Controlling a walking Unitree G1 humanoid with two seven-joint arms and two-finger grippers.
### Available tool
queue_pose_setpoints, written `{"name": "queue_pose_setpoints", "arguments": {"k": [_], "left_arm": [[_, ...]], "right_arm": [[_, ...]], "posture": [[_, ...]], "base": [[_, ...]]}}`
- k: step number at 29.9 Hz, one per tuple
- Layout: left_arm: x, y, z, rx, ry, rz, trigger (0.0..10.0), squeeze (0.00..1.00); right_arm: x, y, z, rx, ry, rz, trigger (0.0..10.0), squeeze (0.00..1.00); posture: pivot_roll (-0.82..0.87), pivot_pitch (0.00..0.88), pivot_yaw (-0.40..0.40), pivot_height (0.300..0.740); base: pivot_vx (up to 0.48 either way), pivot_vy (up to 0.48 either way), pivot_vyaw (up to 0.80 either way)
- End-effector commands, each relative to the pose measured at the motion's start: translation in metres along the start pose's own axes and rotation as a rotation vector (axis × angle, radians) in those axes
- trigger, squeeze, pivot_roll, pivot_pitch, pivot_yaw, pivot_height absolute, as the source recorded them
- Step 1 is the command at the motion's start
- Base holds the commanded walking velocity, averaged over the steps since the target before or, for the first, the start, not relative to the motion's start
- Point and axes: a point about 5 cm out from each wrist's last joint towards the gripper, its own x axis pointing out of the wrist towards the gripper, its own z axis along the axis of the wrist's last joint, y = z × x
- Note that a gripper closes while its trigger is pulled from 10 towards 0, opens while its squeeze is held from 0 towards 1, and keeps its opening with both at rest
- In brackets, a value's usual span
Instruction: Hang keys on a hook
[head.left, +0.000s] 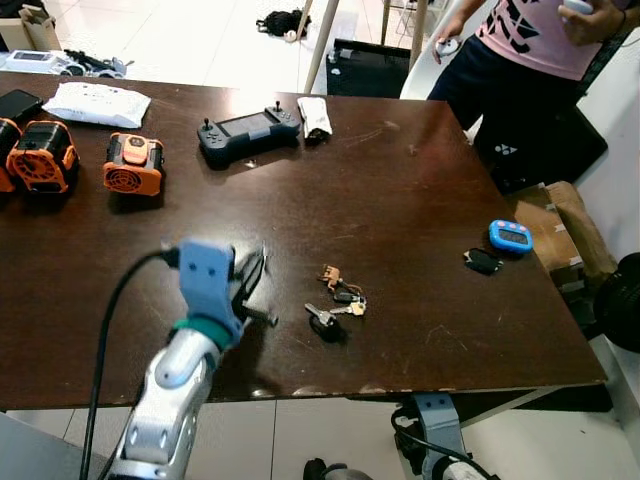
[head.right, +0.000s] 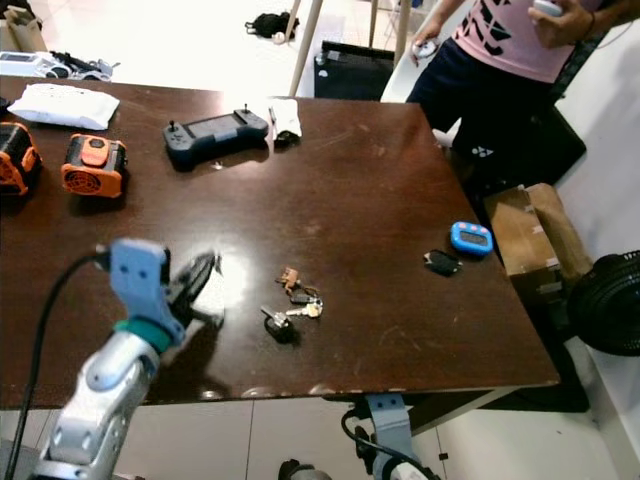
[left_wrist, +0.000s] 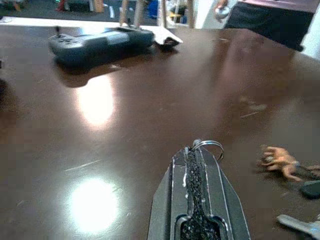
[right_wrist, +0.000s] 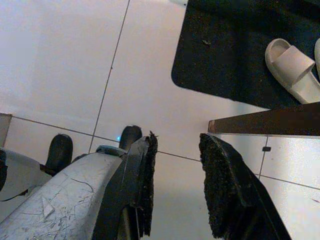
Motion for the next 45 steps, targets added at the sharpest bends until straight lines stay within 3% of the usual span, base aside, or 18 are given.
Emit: {"name": "queue_pose_setpoints", "arguments": {"k": [1,13,45], "left_arm": [[-0.0020,0.0009,-0.0019,0.029,0.005,0.015,10.0,0.00],[0.0009,0.0051,0.0010,0.053,0.007,0.061,10.0,0.00],[0.0016,0.0014,-0.0056,0.105,-0.012,0.077,10.0,0.00]], "right_arm": [[-0.0005,-0.0009,0.0003,-0.004,-0.007,-0.001,10.0,0.00],[0.0022,0.0016,0.0061,-0.006,-0.022,0.009,10.0,0.00],[0.0027,0.0033,0.0084,-0.012,-0.034,0.038,10.0,0.00]], "posture": [[-0.06,0.062,-0.054,0.740],[-0.06,0.064,-0.055,0.740],[-0.05,0.069,-0.065,0.740]], "base": [[0.000,0.000,0.00],[0.000,0.000,0.00],[-0.450,0.000,0.00]]}}
